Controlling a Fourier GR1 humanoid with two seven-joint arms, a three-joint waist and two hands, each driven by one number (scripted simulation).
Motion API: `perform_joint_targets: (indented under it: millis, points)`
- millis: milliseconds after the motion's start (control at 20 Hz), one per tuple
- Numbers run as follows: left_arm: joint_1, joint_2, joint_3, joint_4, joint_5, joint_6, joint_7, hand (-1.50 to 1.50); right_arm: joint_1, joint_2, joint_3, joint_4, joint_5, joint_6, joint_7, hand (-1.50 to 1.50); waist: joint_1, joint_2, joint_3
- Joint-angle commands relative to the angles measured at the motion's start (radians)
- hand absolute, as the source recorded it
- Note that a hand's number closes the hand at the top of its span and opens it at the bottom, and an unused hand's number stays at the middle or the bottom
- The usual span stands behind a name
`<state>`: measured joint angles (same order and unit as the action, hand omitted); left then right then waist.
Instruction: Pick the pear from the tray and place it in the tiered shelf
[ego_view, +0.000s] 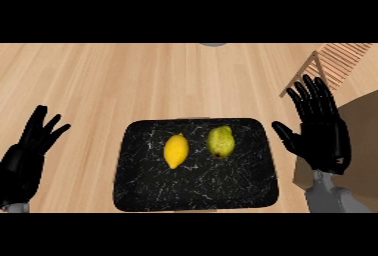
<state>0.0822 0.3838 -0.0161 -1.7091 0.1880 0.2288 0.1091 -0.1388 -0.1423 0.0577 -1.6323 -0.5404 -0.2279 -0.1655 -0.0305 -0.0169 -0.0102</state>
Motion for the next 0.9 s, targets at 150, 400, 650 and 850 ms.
perform_joint_targets:
  millis: [150, 400, 650, 850]
  points:
    - [-0.118, -0.058, -0.031, 0.012, -0.036, 0.043, 0.026, 0.0, 0.106, -0.209, 0.034, -0.146, 0.07, 0.168, 0.1, -1.5, 0.01, 0.014, 0.009]
    - [-0.152, -0.071, -0.037, 0.003, -0.046, 0.062, 0.059, 0.0, 0.09, -0.373, 0.103, -0.28, 0.235, 0.146, 0.306, -1.5, 0.013, 0.012, 0.007]
    - [-0.182, -0.071, -0.03, 0.07, -0.049, 0.036, 0.01, 0.0, -0.02, -0.514, 0.154, -0.337, 0.399, 0.111, 0.595, -1.5, 0.025, 0.017, 0.005]
    - [-0.145, -0.091, -0.058, 0.008, -0.074, 0.059, 0.035, 0.0, -0.11, -0.507, 0.237, -0.402, 0.49, 0.067, 0.878, -1.5, 0.039, 0.013, 0.007]
